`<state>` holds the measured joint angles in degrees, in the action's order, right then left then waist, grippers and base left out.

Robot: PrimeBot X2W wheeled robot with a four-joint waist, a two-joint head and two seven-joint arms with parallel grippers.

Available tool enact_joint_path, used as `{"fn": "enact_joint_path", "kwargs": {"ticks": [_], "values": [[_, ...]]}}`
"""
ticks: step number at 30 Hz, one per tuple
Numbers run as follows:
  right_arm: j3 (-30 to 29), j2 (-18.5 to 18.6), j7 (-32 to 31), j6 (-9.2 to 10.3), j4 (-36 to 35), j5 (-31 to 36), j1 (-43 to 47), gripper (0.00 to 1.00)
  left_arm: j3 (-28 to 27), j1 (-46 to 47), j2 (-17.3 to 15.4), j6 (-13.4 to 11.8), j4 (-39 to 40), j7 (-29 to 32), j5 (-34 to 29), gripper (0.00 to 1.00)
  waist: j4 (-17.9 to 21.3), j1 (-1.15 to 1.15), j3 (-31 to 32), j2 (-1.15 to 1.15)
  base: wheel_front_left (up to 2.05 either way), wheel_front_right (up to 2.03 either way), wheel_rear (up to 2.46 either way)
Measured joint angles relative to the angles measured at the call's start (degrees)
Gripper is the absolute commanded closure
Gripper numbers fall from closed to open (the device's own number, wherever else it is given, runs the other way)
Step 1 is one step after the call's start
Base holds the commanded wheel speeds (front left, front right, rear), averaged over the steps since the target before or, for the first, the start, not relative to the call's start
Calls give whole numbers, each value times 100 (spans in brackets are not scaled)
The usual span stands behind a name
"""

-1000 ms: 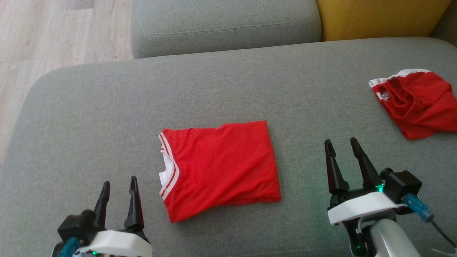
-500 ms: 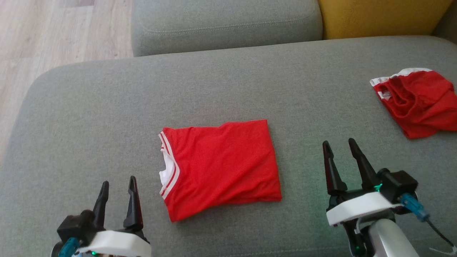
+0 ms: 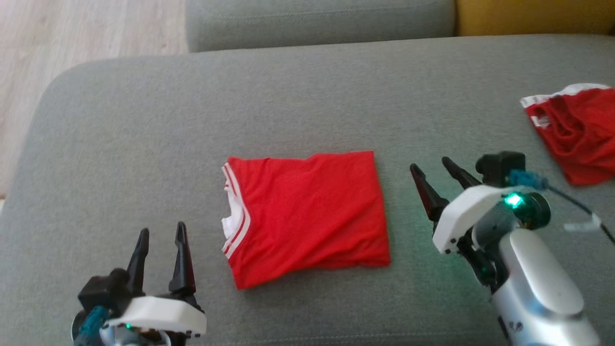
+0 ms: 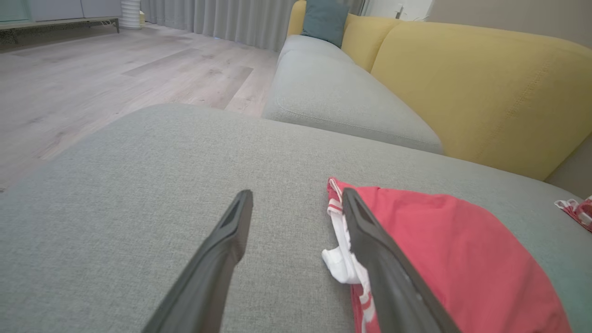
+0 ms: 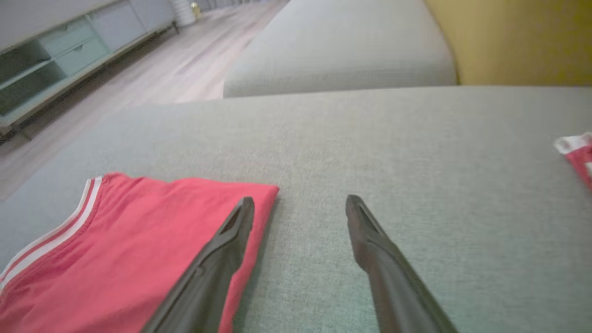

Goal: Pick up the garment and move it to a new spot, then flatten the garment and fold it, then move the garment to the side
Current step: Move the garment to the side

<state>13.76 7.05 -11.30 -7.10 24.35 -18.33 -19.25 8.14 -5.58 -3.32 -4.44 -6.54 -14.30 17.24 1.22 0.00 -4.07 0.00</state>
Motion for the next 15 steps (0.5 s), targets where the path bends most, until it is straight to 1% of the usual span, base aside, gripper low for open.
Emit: {"fn": "enact_joint_path", "kwargs": {"ticks": [4,7,11,15], "values": [[331,152,-599,0,175,-388,-201,0,10,94,8,38,-21,0,1,0,-165,0,-116,-1,0,0,0],[531,215,-890,0,347,-621,-252,0,15,137,14,40,-25,0,8,0,-300,0,-203,-1,0,0,0],[641,272,-1101,0,614,-858,-274,0,19,153,19,37,-29,0,9,0,-462,0,-326,-1,0,0,0],[749,278,-1170,0,876,-958,-441,0,44,261,23,32,-29,0,42,0,-586,0,-444,-1,0,0,0]]}}
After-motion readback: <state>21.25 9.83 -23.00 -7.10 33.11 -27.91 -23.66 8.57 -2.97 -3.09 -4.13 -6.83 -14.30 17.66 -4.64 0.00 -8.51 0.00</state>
